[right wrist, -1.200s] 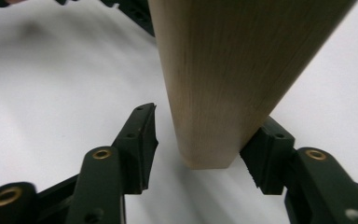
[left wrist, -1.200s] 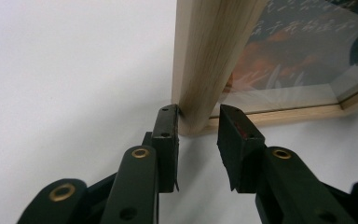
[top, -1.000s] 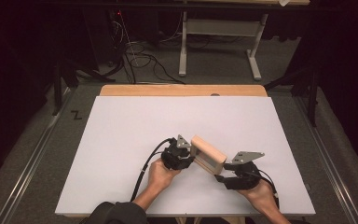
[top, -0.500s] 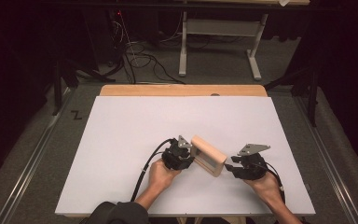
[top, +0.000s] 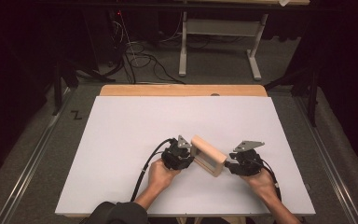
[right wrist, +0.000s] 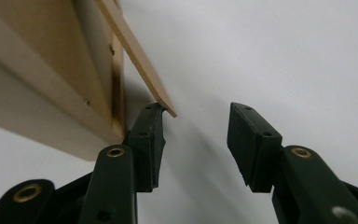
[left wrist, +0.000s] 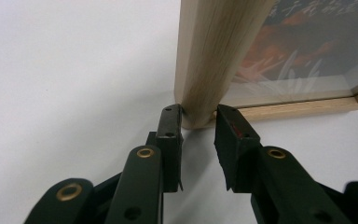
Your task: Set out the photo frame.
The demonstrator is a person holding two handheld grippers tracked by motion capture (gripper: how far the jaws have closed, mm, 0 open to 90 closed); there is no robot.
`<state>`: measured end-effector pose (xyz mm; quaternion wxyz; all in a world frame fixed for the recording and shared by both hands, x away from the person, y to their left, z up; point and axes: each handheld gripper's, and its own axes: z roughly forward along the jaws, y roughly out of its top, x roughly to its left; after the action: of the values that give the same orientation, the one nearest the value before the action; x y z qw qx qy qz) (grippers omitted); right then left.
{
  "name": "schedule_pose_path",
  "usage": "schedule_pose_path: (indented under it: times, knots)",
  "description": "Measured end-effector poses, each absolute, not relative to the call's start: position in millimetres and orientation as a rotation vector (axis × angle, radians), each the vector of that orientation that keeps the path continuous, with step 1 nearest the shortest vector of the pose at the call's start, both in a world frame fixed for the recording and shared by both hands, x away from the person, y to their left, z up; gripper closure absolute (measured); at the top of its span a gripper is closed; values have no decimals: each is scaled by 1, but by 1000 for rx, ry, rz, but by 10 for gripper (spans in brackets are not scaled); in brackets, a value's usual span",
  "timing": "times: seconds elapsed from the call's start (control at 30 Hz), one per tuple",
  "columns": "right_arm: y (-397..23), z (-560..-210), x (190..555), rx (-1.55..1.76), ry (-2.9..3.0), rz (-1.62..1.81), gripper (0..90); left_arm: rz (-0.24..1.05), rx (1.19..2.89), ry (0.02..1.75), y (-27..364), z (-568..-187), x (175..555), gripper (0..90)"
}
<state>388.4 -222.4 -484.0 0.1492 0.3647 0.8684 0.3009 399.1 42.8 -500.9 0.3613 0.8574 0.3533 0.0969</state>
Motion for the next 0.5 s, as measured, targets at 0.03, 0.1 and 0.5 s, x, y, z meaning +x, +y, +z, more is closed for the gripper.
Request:
schedule_pose_path:
  times: [0.03,0.1,0.5]
  knots:
    - [-222,-485,390,1062,2490,865,563,247,2209,910,43,-501,399,711]
    - [-223,-486,393,1075,2482,862,561,248,2209,909,43,-501,399,712]
    - [-227,-487,402,1177,2451,885,523,244,2203,909,43,-500,399,712]
